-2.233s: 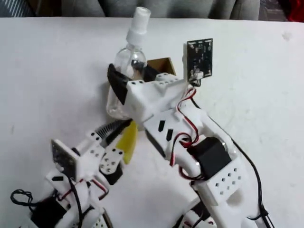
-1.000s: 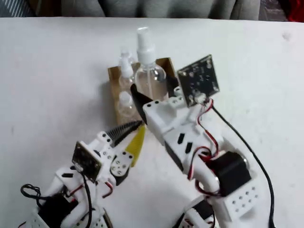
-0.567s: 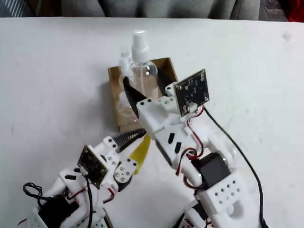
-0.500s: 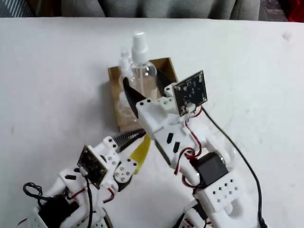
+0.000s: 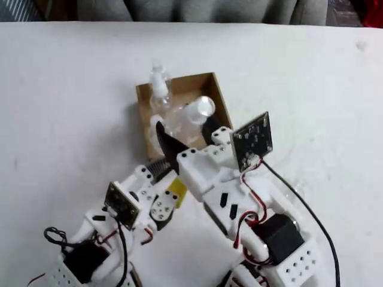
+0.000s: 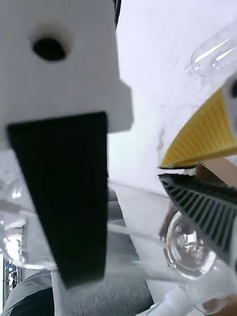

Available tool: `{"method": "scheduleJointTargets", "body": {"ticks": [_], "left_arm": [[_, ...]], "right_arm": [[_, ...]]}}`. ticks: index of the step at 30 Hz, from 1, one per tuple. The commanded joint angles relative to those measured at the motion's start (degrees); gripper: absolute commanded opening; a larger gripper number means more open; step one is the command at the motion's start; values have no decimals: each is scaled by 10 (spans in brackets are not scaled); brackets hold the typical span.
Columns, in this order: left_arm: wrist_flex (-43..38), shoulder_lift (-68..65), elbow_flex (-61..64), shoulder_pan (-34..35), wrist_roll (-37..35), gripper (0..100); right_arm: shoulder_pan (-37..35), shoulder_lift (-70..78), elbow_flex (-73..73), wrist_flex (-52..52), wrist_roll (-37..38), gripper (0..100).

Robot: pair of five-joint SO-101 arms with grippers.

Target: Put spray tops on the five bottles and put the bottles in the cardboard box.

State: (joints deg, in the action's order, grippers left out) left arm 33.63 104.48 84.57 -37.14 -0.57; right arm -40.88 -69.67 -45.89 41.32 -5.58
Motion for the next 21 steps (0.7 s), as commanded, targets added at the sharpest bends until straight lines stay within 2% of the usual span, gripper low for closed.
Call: {"method": "scheduleJointTargets", "body": {"ticks": [1,5,11,16,21], "left_arm": [[-22,2,-6,29,1,20],[-18,2,-6,30,0,20],[81,2,-21,55,4,20],[146,2,-56,195,4,20],[178,1,-58,349,4,20]], "right_arm": [[-19,-15,6,22,-5,16],[-15,-14,17,16,-5,16],[79,25,84,28,28,16],[149,104,132,42,27,16],[181,172,135,22,31,17]]}}
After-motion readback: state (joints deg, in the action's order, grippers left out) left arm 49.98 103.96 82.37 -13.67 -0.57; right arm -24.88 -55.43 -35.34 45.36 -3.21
